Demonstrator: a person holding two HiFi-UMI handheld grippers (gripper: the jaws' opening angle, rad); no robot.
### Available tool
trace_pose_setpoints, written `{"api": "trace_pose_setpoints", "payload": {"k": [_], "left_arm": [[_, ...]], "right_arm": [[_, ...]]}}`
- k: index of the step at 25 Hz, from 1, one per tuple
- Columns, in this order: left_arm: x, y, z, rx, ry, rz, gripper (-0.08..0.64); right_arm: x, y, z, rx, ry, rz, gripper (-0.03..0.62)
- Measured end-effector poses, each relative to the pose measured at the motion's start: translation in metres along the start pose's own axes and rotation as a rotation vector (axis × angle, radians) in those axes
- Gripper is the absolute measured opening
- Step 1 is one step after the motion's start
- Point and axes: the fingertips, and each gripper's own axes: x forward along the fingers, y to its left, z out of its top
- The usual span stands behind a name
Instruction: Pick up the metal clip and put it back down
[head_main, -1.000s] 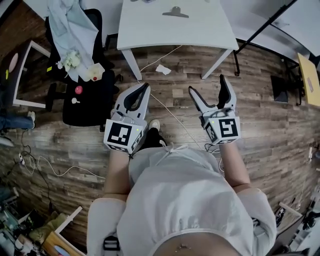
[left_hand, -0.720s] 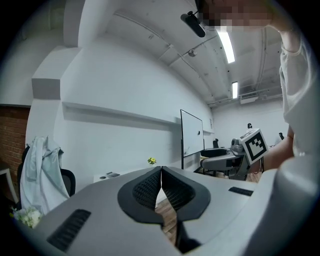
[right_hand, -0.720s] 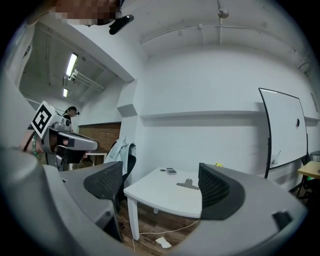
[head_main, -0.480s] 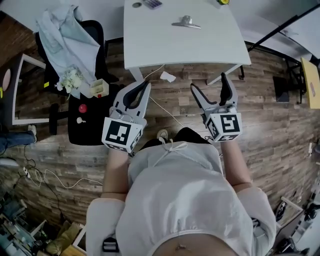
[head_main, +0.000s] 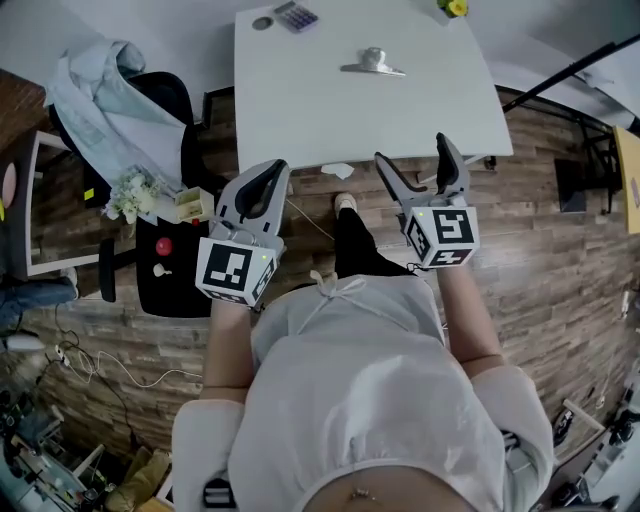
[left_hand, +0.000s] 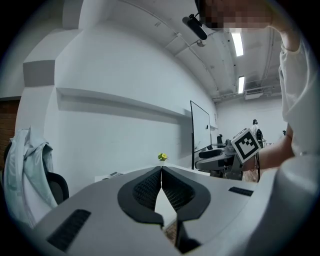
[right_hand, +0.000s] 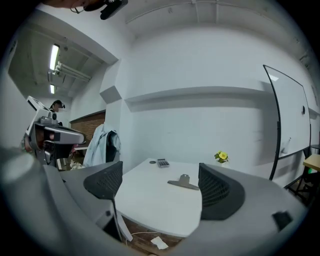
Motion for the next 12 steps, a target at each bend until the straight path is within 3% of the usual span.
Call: {"api": "trace_pose_setpoints", "payload": {"k": [12], "left_arm": [[0.169,0.076,0.019,-0.031,0.002,0.032,0.020]], "right_arm": [[0.182,-0.108,-0.028,0.018,0.187,0.016,0.469]]}}
